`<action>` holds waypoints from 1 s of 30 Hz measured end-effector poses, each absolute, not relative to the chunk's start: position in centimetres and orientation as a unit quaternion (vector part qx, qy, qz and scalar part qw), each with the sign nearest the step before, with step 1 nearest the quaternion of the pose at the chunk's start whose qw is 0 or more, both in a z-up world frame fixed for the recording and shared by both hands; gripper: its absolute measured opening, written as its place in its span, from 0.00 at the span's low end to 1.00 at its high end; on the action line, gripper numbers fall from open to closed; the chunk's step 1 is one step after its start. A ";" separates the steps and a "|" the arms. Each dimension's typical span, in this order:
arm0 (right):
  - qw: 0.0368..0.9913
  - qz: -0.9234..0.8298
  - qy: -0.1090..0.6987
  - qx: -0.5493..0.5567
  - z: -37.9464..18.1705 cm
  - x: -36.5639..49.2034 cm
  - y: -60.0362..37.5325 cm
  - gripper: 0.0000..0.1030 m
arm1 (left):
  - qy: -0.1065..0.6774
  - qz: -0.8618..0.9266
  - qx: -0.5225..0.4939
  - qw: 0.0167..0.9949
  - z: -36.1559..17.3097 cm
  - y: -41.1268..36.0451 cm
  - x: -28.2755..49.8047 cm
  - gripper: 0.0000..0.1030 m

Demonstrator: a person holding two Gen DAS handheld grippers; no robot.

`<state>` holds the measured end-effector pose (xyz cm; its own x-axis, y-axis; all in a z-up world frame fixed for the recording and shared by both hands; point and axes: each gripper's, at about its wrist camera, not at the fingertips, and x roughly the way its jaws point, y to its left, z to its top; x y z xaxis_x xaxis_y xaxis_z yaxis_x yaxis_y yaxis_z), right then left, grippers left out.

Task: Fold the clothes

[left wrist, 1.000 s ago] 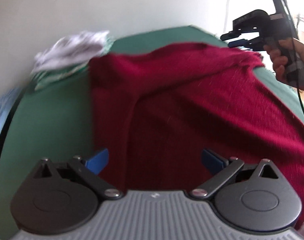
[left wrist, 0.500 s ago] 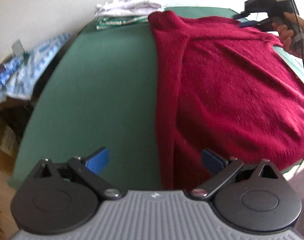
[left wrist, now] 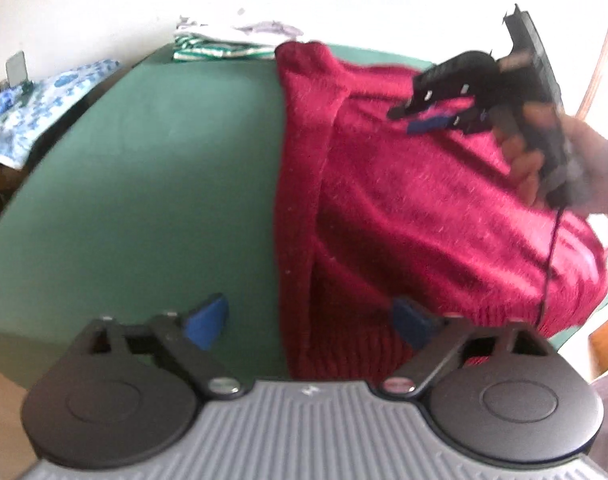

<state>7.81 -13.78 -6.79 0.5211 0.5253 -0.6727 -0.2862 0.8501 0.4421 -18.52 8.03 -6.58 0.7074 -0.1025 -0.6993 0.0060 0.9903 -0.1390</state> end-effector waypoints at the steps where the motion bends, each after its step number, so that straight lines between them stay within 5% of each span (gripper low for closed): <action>1: 0.863 0.235 0.426 0.137 -7.0 7.6 -13.7 0.33 | 0.377 -0.027 -0.061 0.924 -6.7 7.8 -18.5 0.99; 2: 0.864 0.238 0.421 0.139 -7.1 7.4 -13.6 0.35 | 0.373 -0.025 -0.058 0.926 -6.8 7.5 -18.6 0.99; 6: 0.859 0.273 0.409 0.141 -7.2 7.3 -13.4 0.73 | 0.371 0.000 -0.046 0.928 -7.0 6.2 -18.2 0.98; 10: 0.853 0.309 0.403 0.121 -7.4 7.6 -13.2 0.87 | 0.380 0.037 -0.059 0.922 -6.3 5.0 -17.9 0.87; 15: 0.843 0.352 0.394 0.104 -7.7 8.1 -13.0 0.84 | 0.368 0.097 -0.131 0.916 -5.7 4.9 -19.8 0.48; 25: 0.809 0.375 0.416 0.178 -7.7 11.4 -14.9 0.53 | 0.323 0.181 -0.275 0.887 -7.7 5.2 -22.5 0.53; 30: 0.783 0.378 0.436 0.232 -7.7 14.8 -15.5 0.52 | 0.311 0.180 -0.325 0.874 -9.1 6.5 -23.5 0.71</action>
